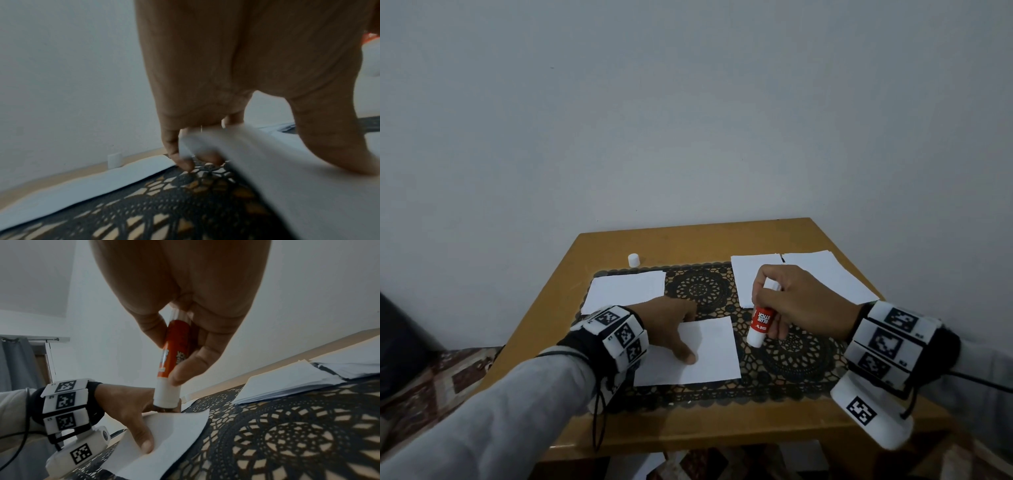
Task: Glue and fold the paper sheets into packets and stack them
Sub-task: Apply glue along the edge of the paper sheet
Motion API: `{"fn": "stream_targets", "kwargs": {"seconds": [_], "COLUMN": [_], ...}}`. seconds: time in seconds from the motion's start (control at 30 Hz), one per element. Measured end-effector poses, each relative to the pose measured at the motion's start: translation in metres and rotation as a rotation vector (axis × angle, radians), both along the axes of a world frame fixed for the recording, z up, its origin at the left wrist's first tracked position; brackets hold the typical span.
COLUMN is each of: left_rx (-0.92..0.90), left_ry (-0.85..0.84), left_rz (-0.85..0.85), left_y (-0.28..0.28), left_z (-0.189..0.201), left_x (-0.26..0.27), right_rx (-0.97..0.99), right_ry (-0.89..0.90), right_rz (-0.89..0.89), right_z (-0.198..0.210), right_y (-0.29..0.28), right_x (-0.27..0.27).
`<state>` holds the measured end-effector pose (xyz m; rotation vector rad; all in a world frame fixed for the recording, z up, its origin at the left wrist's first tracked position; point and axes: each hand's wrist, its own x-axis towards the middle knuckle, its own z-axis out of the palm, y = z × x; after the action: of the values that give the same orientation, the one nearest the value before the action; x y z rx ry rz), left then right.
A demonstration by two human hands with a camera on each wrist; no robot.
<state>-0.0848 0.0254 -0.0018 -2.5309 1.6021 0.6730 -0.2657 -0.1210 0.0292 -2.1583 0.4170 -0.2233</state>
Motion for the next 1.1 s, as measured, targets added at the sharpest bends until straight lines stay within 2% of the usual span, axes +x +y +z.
{"fn": "stream_targets", "kwargs": {"seconds": [0.13, 0.23, 0.33, 0.47, 0.57, 0.63, 0.93, 1.1], "left_rx": [-0.097, -0.181, -0.323, -0.451, -0.425, -0.371, -0.134, -0.112], "left_ry": [0.019, 0.102, 0.15, 0.142, 0.174, 0.176, 0.083, 0.072], "left_rz": [0.0, 0.008, -0.018, 0.138, 0.283, 0.312, 0.172, 0.175], "left_y": [0.003, 0.008, 0.012, 0.013, 0.014, 0.015, 0.017, 0.019], "left_z": [0.006, 0.009, 0.016, 0.018, 0.006, 0.0, -0.006, -0.008], "left_x": [0.002, 0.006, 0.006, 0.001, -0.006, -0.012, -0.017, -0.017], "right_rx": [-0.007, -0.004, -0.038, -0.071, -0.091, -0.113, -0.182, -0.281], "right_ry": [-0.015, -0.03, -0.061, -0.097, -0.093, -0.082, -0.051, -0.018], "right_rz": [-0.007, -0.012, -0.028, -0.067, -0.082, -0.079, -0.051, -0.024], "right_z": [0.001, 0.001, 0.0, -0.004, -0.007, -0.011, -0.022, -0.031], "right_y": [-0.001, -0.001, -0.001, -0.001, 0.001, 0.0, 0.001, 0.0], "right_x": [0.004, 0.006, 0.007, 0.013, 0.02, 0.027, 0.05, 0.059]}}
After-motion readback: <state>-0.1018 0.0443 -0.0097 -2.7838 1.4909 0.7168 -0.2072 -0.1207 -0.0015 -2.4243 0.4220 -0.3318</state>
